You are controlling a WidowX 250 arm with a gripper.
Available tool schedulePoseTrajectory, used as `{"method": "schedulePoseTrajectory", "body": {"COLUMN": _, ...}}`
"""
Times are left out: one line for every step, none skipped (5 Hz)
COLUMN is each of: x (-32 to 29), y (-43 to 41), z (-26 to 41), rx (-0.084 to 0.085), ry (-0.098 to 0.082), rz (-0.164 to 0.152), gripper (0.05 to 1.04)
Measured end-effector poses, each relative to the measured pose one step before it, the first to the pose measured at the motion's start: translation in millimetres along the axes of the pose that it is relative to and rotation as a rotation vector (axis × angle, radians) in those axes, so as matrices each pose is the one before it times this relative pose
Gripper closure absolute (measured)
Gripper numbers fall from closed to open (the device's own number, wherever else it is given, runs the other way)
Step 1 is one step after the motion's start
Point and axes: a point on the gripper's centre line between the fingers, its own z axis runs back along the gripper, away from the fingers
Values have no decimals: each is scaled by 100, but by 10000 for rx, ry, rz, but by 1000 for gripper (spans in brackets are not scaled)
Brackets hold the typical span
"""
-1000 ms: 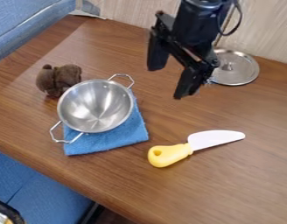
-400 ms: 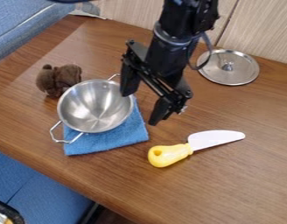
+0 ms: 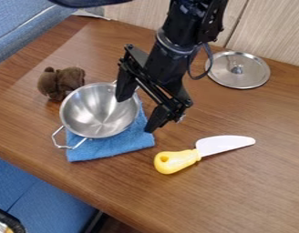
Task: Move the pot to the top of the table next to the left side of the lid
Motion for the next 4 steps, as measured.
{"method": "schedulePoseTrajectory", "body": {"x": -267, "y": 302, "z": -448, "rx": 9, "ry": 176, "rz": 228, "gripper": 133}}
{"method": "schedulePoseTrajectory", "body": {"x": -260, "y": 87, "z": -873, "rx": -26, "ry": 372, "rz": 181, "gripper": 387}}
{"method": "schedulePoseTrajectory", "body": {"x": -564, "y": 166, "z": -900, "rx": -144, "ry": 311, "rz": 422, "gripper": 696}}
{"method": "schedulePoseTrajectory", "body": {"x": -13, "y": -161, "z": -757, "rx": 29, "ry": 375, "rz": -41, "gripper": 914}}
